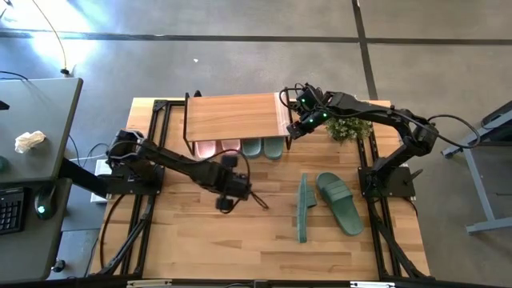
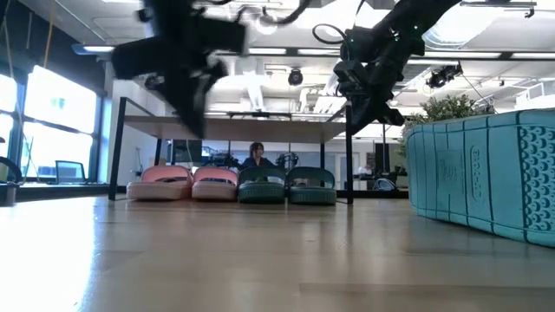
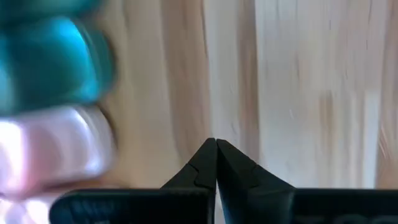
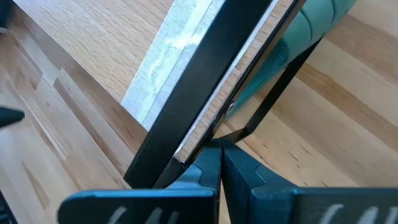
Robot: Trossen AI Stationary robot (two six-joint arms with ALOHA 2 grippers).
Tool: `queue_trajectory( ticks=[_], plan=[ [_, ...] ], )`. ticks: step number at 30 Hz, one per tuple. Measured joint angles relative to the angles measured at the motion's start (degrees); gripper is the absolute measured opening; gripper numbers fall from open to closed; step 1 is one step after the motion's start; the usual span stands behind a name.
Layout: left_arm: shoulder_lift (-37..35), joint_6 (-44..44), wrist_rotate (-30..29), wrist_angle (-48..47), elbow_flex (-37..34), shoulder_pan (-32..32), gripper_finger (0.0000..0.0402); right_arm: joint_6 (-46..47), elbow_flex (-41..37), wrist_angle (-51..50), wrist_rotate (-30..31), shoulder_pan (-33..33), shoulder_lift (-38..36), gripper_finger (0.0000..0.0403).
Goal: Pick and place slides into the shelf
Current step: Adjust the left pink slipper on the bottom shelf
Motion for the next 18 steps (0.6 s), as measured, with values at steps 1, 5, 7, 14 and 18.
queue_trajectory(
  ticks=[1, 5, 7, 14, 18],
  plan=[
    [-0.7, -1.9, 0.6, 0.1, -1.8, -0.3, 0.0, 0.0, 0.0, -0.1, 0.0, 0.0, 0.0, 0.0],
    [-4.9, -11.7, 0.7, 1.9, -10.7, -0.4, 0.0, 0.0, 0.0, -0.2, 0.0, 0.0, 0.0, 0.0],
    [-6.6, -16.9, 0.0, 5.0, -15.5, -0.3, 0.0, 0.0, 0.0, -0.1, 0.0, 0.0, 0.0, 0.0],
    [-8.9, -27.0, -4.0, 12.0, -27.4, -0.3, 0.0, 0.2, 0.0, -0.2, 0.0, 0.0, 0.0, 0.0],
    [-8.9, -30.4, -6.4, 13.5, -30.3, -0.2, 0.0, 0.3, 0.0, -0.1, 0.0, 0.0, 0.0, 0.0]
  ],
)
